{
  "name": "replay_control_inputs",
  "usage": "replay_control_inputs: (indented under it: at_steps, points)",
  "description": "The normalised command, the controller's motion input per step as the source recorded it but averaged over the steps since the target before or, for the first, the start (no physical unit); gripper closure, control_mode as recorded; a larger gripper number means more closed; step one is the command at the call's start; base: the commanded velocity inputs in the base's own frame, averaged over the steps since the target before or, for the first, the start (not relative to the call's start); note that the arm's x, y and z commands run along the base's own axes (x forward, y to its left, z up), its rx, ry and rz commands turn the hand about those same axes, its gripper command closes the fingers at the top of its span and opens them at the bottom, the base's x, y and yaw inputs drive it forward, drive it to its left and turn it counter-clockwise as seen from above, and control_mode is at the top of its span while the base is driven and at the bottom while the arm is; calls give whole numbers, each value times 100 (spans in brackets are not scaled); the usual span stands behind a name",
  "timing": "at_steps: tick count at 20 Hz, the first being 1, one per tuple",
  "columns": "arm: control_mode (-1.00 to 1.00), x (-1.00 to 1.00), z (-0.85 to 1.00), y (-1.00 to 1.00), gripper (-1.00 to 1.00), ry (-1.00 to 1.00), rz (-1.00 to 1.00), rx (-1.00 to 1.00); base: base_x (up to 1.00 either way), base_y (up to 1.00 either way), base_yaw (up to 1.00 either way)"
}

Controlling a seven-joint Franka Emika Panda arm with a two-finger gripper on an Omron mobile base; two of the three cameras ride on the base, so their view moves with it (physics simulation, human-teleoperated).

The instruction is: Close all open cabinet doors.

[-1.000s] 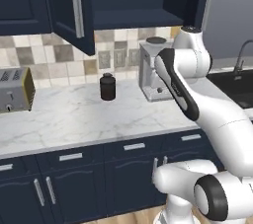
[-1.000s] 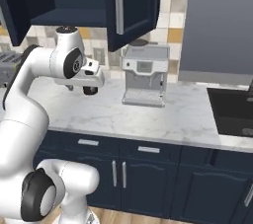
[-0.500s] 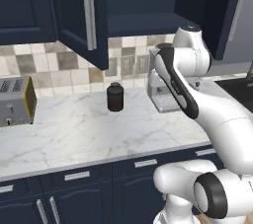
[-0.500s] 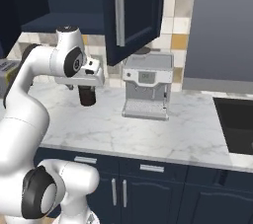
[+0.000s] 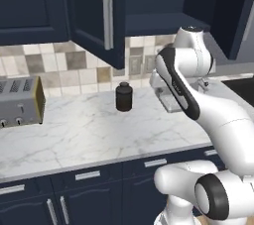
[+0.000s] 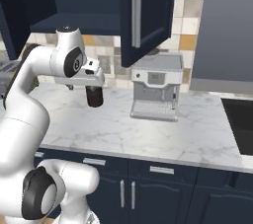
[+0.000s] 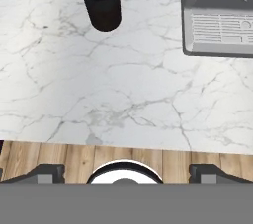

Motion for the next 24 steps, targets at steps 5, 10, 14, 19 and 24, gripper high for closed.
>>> replay_control_inputs:
  at_steps: [5, 10, 14, 19, 24]
  points:
    - [100, 0, 0, 0, -100, 0, 0, 0, 24, 25, 0]
    - [100, 0, 0, 0, -100, 0, 0, 0, 16, 0, 0]
    - [100, 0, 0, 0, -100, 0, 0, 0, 0, 0, 0]
    - [100, 0, 0, 0, -100, 0, 0, 0, 0, 0, 0]
    - [-100, -28, -5, 0, -100, -5, -1, 0, -1, 0, 0]
